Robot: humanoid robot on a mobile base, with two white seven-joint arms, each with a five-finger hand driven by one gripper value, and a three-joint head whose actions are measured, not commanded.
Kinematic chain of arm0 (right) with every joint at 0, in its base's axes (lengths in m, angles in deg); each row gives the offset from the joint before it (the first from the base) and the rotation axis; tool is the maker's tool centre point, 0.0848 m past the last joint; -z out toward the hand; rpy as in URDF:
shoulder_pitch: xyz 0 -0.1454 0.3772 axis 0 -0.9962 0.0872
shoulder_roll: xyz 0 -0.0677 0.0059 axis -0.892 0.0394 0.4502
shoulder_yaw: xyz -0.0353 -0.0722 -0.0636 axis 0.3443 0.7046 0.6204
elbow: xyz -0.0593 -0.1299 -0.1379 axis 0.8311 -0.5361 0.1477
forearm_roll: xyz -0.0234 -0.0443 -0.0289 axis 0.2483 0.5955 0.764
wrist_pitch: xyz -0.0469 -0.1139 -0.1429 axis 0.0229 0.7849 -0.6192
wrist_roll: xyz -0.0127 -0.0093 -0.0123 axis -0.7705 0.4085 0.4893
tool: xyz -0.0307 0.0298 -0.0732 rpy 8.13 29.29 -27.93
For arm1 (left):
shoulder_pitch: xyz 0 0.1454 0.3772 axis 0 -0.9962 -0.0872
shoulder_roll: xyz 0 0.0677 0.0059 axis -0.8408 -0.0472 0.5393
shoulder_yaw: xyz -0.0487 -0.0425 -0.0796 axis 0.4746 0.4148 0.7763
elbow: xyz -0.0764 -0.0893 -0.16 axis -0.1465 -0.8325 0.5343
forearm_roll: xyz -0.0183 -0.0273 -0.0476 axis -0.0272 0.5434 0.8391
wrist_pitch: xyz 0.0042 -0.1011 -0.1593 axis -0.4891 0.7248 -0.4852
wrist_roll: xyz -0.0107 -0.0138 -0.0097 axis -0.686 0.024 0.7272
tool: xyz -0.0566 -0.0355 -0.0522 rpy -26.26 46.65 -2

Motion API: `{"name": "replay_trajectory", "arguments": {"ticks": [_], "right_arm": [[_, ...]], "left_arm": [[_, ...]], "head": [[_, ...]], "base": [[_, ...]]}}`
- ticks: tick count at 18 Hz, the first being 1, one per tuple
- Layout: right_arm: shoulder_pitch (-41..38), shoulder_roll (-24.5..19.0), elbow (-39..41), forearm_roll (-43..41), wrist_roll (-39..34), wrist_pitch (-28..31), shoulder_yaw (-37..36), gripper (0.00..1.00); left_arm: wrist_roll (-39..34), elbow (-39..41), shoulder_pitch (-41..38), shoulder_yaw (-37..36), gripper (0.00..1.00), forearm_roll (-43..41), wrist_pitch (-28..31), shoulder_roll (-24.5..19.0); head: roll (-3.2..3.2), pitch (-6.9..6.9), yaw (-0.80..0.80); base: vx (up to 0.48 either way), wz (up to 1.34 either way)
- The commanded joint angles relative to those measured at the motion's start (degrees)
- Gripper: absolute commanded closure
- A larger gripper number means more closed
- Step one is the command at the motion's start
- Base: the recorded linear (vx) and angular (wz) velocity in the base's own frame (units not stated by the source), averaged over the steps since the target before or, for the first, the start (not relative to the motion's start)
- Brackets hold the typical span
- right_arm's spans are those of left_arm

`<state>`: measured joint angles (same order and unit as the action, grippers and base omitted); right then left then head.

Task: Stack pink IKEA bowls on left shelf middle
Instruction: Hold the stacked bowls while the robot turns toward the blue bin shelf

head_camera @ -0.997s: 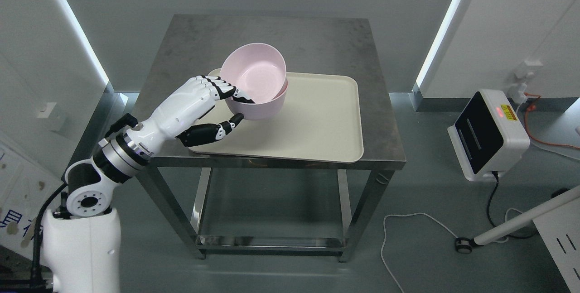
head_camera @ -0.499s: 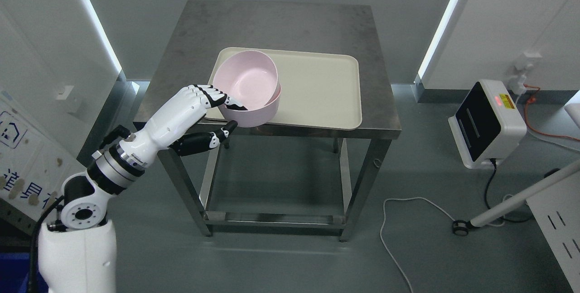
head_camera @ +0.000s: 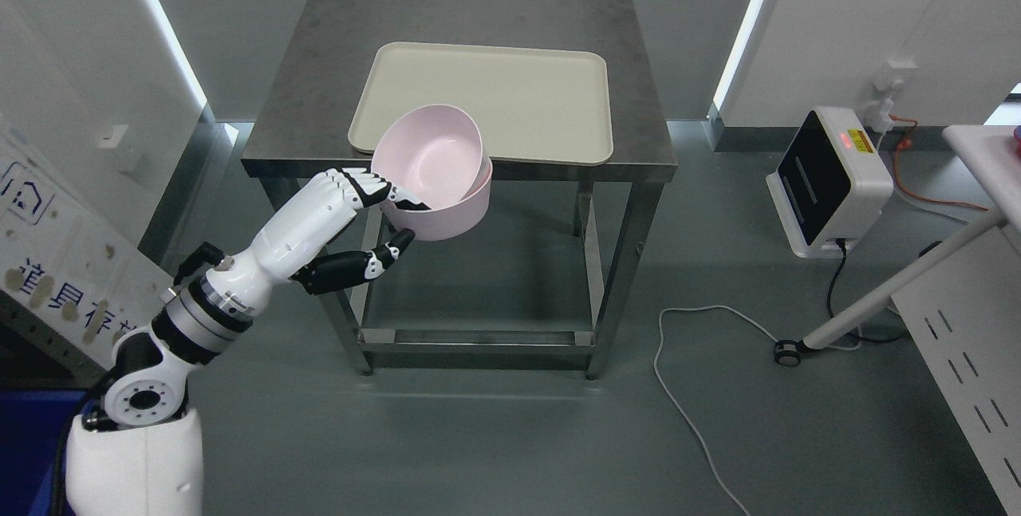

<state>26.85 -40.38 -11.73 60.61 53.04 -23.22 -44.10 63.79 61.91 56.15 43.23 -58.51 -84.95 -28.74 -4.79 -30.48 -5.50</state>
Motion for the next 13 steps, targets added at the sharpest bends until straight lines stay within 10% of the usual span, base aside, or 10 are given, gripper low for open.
{"name": "replay_trajectory", "arguments": {"ticks": [1, 13], "right_arm": [[-1.7, 1.0, 1.9, -0.2, 0.0, 0.0, -0.6, 0.00], [-1.7, 1.0, 1.9, -0.2, 0.0, 0.0, -0.6, 0.00]], "left_arm": [[-0.1, 0.1, -1.6, -0.3, 0.96, 2.2, 0.0, -1.0], [-0.2, 0.9, 2.0, -2.8, 0.95, 7.8, 0.0, -1.0]], "head": [[0.00, 0.00, 0.00], [0.00, 0.00, 0.00]], "base": [[-0.215, 0.18], [-0.241, 0.67]]}}
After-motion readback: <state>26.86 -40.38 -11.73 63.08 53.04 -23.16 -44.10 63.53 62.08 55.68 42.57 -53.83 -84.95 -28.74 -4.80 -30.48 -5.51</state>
